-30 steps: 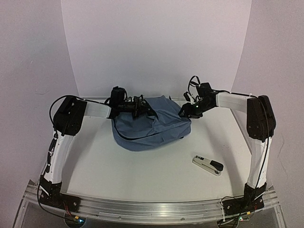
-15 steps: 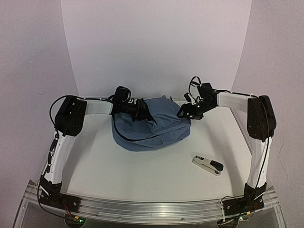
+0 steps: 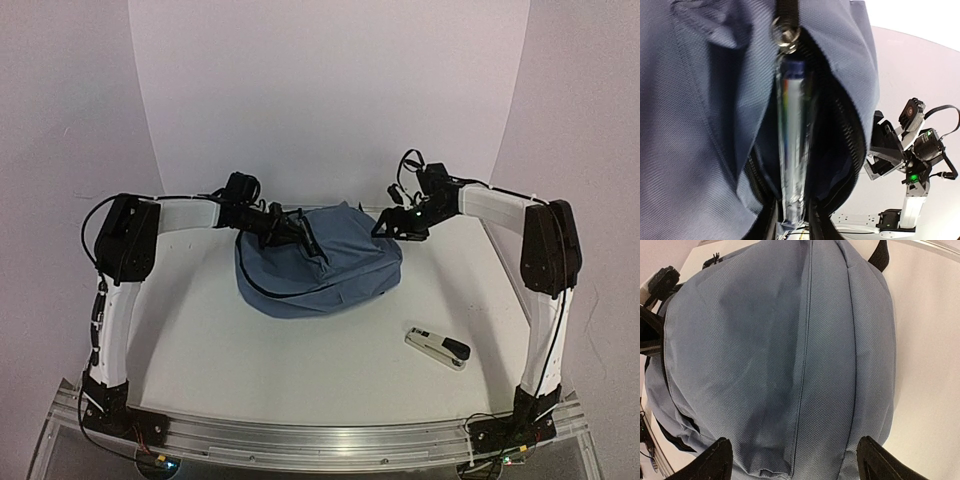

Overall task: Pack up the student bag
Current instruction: Place the stationery in the student bag, then move the stationery to the center of the board.

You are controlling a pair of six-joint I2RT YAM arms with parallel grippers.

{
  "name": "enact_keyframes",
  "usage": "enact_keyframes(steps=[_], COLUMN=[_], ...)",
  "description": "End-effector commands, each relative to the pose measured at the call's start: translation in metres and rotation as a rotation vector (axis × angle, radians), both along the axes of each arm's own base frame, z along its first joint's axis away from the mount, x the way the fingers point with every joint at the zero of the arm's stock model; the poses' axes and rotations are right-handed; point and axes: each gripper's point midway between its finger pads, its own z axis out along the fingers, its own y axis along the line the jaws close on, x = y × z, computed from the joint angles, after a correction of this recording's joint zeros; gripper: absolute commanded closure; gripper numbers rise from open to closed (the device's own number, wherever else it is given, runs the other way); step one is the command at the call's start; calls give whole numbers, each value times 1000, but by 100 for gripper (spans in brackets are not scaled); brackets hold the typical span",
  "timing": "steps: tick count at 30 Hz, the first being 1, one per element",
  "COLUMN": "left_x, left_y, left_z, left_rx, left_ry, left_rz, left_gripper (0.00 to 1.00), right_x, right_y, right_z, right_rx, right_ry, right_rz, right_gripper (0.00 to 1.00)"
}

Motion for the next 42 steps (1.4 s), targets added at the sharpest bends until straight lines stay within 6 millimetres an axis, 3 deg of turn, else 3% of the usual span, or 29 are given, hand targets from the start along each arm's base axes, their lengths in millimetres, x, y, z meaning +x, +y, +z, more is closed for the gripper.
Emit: enact_keyframes(steps=[1,6,11,13,16,20,23,27,31,38,39,41,42], left_x=[17,22,19,12,6,1,-4,-13,-32,-53,-55,-57,-58], left_y=[-17,-35,-43,-41,-20,18,33,48,61,70,70,72,72], left_z=[19,16,8,9,15,54,77,87,79,77,78,80,82], left_rx=[-64,-86,-93,-77,-29,59,143,212,266,265,264,266,266], left_ry=[-66,-70,-56,-56,-62,-156,-224,-242,-220,-195,-195,-200,-207], left_rz=[-28,-64,-75,-94,-62,20,34,50,45,43,43,46,49], left_gripper=[86,95,99,91,64,46,33,27,27,25,21,3,1], right_x=[4,4,6,4,-7,-44,-78,-128,-177,-228,-234,-244,-250], right_y=[-2,-3,1,1,-5,-20,-35,-56,-76,-103,-107,-116,-120], right_z=[26,17,29,39,55,70,68,50,29,-20,-26,-41,-48], right_rx=[-14,-26,3,8,-32,-111,-174,-264,-336,-508,-528,-564,-584], right_ry=[-67,-52,-70,-85,-112,-106,-99,-32,36,114,124,147,158], right_rz=[8,7,22,38,102,196,262,372,490,621,642,676,696], right_gripper=[14,14,13,12,9,8,6,7,10,10,11,12,13])
